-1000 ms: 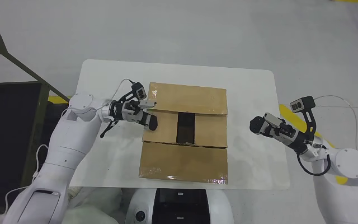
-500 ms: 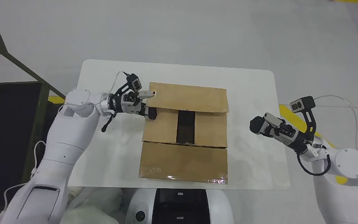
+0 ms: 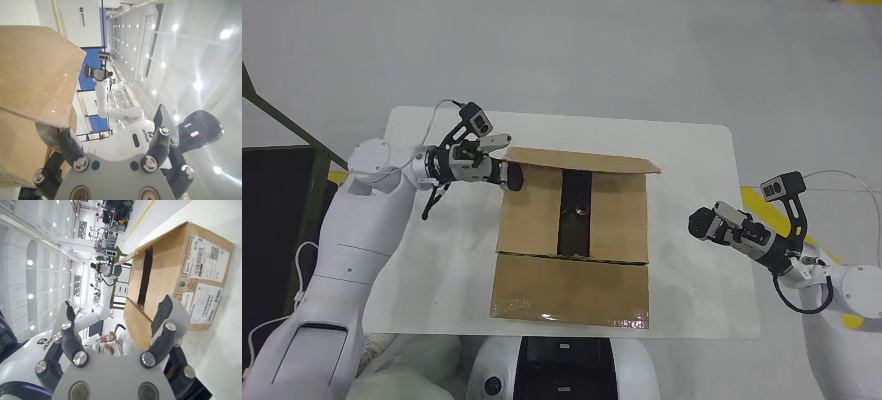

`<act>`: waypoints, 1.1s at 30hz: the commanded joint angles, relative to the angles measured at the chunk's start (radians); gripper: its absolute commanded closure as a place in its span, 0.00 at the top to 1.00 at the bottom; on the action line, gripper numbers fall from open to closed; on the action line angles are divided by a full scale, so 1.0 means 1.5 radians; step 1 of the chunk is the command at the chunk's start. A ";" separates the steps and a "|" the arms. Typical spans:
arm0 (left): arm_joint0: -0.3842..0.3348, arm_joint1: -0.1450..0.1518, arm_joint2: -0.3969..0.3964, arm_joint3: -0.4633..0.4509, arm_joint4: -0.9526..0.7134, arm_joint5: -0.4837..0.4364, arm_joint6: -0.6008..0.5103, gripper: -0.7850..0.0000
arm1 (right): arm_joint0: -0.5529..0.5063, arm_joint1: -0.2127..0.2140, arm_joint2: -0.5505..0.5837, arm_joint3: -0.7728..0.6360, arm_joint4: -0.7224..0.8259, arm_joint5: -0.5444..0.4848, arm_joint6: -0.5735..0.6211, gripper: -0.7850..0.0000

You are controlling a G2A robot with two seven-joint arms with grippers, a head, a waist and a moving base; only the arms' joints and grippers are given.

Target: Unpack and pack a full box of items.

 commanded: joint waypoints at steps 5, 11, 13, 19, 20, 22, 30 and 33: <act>-0.052 -0.011 0.021 0.039 -0.032 0.001 0.009 1.00 | 0.000 0.000 0.000 0.000 0.000 0.000 0.000 1.00; -0.105 -0.021 0.038 0.085 -0.046 -0.017 0.027 1.00 | 0.000 0.000 0.000 0.000 0.000 0.000 0.000 1.00; -0.123 -0.027 0.048 0.105 -0.055 -0.019 0.031 1.00 | 0.000 0.000 0.000 0.000 0.000 0.000 0.000 1.00; -0.182 -0.043 0.079 0.180 -0.058 -0.037 0.049 1.00 | 0.000 0.000 0.000 0.000 0.000 0.000 0.000 1.00; -0.192 -0.046 0.085 0.194 -0.058 -0.040 0.053 1.00 | 0.000 0.000 0.000 0.000 0.000 0.000 0.000 1.00; -0.212 -0.052 0.096 0.222 -0.046 -0.048 0.065 1.00 | 0.000 0.000 0.000 0.000 0.000 0.000 0.000 1.00; -0.272 -0.075 0.152 0.310 0.037 -0.092 0.136 1.00 | 0.000 0.000 0.000 0.000 0.000 0.000 0.000 1.00; -0.290 -0.084 0.173 0.339 0.068 -0.102 0.160 1.00 | 0.000 0.000 0.000 0.000 0.000 0.000 0.000 1.00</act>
